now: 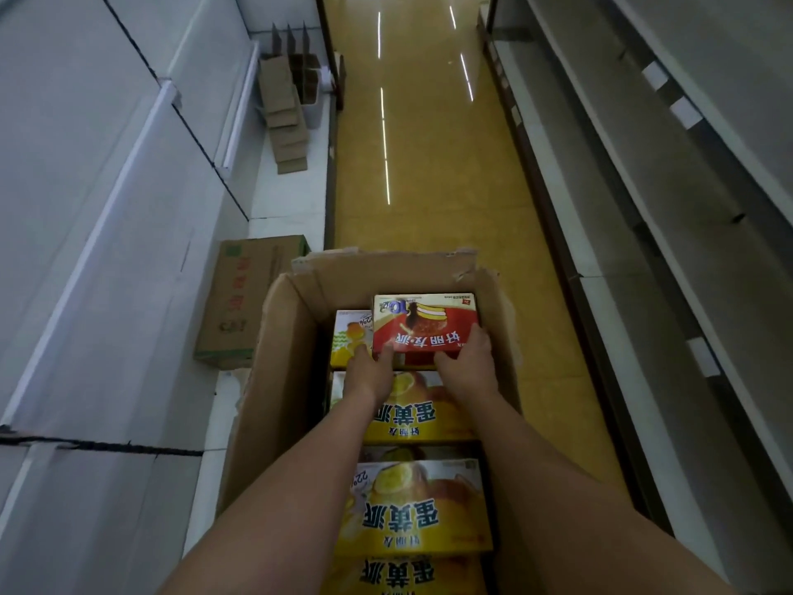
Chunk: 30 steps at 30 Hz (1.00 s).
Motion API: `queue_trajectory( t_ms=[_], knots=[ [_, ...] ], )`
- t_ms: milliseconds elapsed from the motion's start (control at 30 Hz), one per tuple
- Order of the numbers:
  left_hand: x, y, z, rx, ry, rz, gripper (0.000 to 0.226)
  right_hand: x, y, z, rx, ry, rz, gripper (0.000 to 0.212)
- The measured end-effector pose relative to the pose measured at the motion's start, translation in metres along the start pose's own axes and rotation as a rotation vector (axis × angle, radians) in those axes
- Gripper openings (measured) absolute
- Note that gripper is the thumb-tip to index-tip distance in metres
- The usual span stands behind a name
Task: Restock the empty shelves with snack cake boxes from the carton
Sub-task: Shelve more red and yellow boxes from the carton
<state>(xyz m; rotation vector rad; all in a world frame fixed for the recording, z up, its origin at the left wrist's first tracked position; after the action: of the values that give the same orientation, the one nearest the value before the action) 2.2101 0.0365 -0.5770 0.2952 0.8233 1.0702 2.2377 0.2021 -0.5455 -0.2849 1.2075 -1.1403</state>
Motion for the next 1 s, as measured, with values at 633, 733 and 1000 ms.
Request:
queue_trajectory(
  t_ms=[633, 733, 1000],
  knots=[
    [0.032, -0.012, -0.042, -0.269, -0.297, 0.797, 0.035, 0.018, 0.017, -0.032, 0.263, -0.001, 0.001, 0.064],
    [0.031, -0.002, -0.032, -0.243, -0.305, 0.882, 0.039, 0.013, 0.015, -0.025, 0.262, -0.005, -0.041, 0.06],
    [-0.033, 0.01, 0.006, -0.097, -0.128, 0.693, 0.018, -0.015, -0.026, 0.01, -0.007, -0.172, 0.177, 0.093]
  ],
)
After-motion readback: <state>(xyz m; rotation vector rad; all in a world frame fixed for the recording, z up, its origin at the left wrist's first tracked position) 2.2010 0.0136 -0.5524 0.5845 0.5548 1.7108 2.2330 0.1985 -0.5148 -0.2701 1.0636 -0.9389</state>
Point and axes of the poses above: each hand's wrist, its own z-axis away from the middle knuckle, its own x-axis out of the palm, y = z × x, the point moved 7 cm from there along -z, towards the middle knuckle, and after that the axes turned 6 degrees about -x, right-handed, at the moved point
